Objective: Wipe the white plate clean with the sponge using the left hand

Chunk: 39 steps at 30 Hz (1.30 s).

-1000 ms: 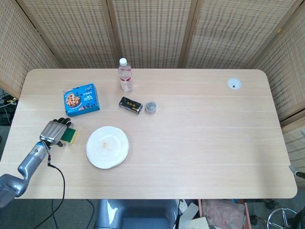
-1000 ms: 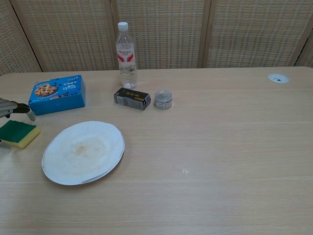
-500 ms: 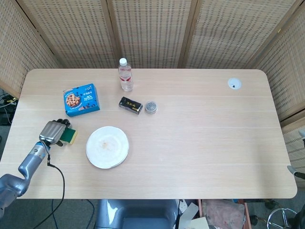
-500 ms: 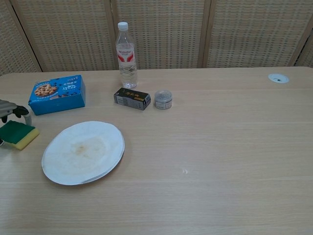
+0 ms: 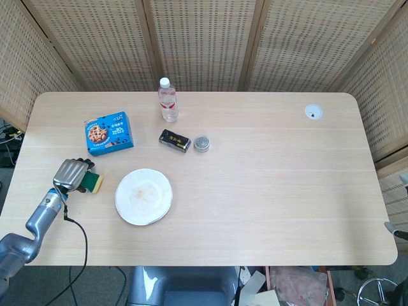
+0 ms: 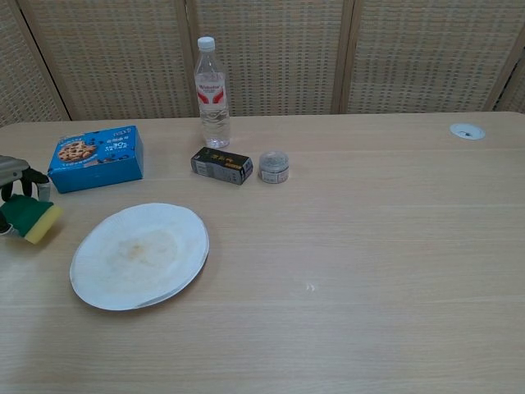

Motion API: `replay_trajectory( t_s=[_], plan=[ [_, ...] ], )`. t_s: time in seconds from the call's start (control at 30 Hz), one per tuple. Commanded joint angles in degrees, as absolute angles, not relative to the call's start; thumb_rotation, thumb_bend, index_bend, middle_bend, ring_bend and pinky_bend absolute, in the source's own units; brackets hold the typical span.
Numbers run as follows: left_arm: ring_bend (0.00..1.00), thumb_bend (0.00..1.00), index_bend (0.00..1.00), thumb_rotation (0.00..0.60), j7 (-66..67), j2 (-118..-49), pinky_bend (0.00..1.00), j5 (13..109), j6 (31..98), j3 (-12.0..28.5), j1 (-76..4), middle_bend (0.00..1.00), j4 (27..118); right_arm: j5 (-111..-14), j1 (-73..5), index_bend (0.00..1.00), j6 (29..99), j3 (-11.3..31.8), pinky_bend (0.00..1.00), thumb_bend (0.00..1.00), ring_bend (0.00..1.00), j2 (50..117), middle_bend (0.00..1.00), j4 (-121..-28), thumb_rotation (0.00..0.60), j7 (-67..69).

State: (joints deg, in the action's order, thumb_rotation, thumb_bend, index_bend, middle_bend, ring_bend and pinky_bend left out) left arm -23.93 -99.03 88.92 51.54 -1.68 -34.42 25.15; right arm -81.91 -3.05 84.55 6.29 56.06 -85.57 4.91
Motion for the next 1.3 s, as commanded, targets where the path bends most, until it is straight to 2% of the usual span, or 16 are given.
replay_trajectory(
  t_s=[0.03, 0.17, 0.27, 0.4, 0.53, 0.73, 0.93, 1.3],
  plan=[
    [0.36, 0.1, 0.56, 0.6, -27.3, -96.8, 0.45, 89.4, 56.8, -0.8, -34.5, 0.4, 29.8, -82.0, -3.0, 0.0, 84.6, 6.3, 0.0, 0.0, 0.0, 55.9, 0.0, -85.7, 0.6, 5.1],
    [0.36, 0.14, 0.56, 0.6, -32.6, -92.4, 0.45, 89.6, 61.5, 0.8, -35.2, 0.4, 40.8, -82.2, -2.9, 0.0, 84.9, 6.2, 0.0, 0.0, 0.0, 55.7, 0.0, -85.9, 0.6, 5.5],
    [0.36, 0.14, 0.56, 0.6, -35.3, -88.4, 0.45, 89.1, 62.1, 2.0, -35.9, 0.4, 51.2, -82.3, -2.8, 0.0, 85.0, 6.2, 0.0, 0.0, 0.0, 55.5, 0.0, -86.0, 0.6, 5.8],
    [0.36, 0.14, 0.56, 0.6, -36.6, -84.7, 0.45, 87.2, 59.3, 3.1, -36.9, 0.4, 63.3, -82.6, -2.6, 0.0, 85.3, 6.1, 0.0, 0.0, 0.0, 55.2, 0.0, -86.1, 0.6, 6.4],
    [0.36, 0.14, 0.56, 0.6, -33.9, -84.1, 0.45, 84.8, 54.5, 3.2, -38.1, 0.4, 68.8, -82.7, -2.5, 0.0, 85.4, 6.0, 0.0, 0.0, 0.0, 55.0, 0.0, -86.1, 0.6, 7.0],
    [0.36, 0.14, 0.56, 0.6, -32.5, -86.5, 0.45, 81.2, 49.8, 3.2, -38.6, 0.4, 69.2, -82.8, -2.4, 0.0, 85.4, 6.0, 0.0, 0.0, 0.0, 54.8, 0.0, -86.1, 0.6, 7.5],
    [0.36, 0.14, 0.56, 0.6, -33.5, -90.1, 0.45, 77.9, 46.2, 3.9, -38.9, 0.41, 65.7, -82.9, -2.4, 0.0, 85.5, 5.9, 0.0, 0.0, 0.0, 54.9, 0.0, -86.1, 0.6, 7.2],
    [0.36, 0.14, 0.56, 0.6, -32.3, -95.1, 0.45, 76.8, 43.7, 4.0, -39.3, 0.41, 59.7, -82.7, -2.6, 0.0, 85.0, 5.9, 0.0, 0.0, 0.0, 54.9, 0.0, -86.1, 0.6, 7.2]
  ],
)
